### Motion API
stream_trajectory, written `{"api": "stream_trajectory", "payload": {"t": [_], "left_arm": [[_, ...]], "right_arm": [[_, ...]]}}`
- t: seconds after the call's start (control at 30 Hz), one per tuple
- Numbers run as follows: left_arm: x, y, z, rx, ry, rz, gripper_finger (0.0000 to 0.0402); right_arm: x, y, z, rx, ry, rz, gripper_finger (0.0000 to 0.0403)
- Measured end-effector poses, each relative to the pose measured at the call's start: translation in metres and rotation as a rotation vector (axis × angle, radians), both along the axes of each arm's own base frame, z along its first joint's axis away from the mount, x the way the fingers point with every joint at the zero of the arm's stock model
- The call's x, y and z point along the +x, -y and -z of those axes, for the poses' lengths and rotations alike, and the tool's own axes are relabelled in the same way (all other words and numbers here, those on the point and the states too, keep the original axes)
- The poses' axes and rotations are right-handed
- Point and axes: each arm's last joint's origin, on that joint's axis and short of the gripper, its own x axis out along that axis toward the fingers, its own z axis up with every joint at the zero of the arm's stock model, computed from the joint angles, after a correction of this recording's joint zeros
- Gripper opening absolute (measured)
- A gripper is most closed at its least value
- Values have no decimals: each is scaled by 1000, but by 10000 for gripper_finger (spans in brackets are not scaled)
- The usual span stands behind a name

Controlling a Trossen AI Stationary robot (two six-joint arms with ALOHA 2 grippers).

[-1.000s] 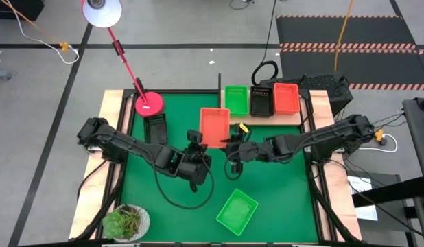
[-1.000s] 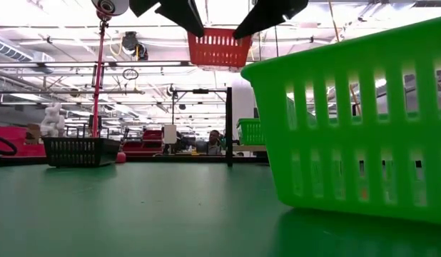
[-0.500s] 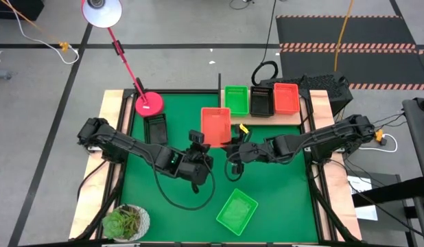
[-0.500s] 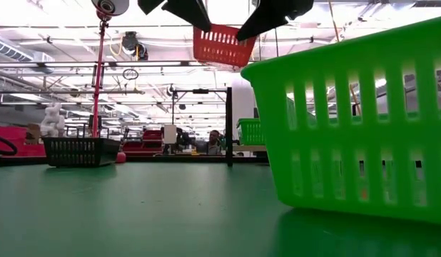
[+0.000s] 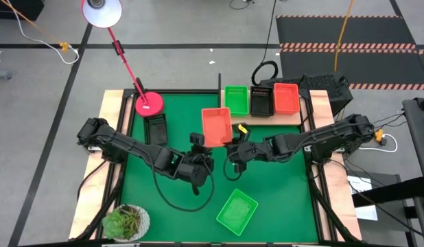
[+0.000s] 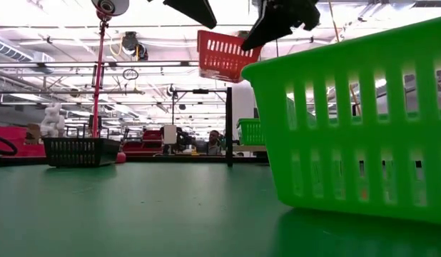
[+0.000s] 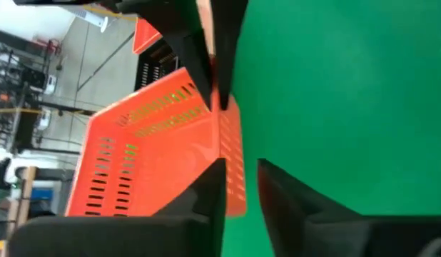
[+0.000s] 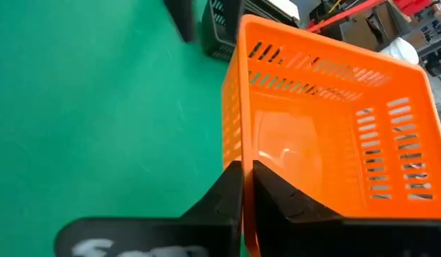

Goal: Stack baskets on shelf by color
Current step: Stack the orange bin on top of the other orange bin on the shelf

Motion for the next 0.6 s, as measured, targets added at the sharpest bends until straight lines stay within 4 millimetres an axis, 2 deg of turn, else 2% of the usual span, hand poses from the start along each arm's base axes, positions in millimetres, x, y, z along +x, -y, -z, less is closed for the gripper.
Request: {"api": "stream_trajectory", "payload": {"t": [0.13, 0.23, 0.6], "left_arm": [[-1, 2, 0, -38, 30, -28, 133], [-3, 6, 1, -37, 22, -18, 153], [-17, 7, 9, -102, -57, -103, 159]], "right_arm": [[-3, 1, -4, -30, -9, -23, 7], [-7, 2, -8, -48, -16, -37, 9], [-48, 11, -26, -73, -138, -31, 10]]}}
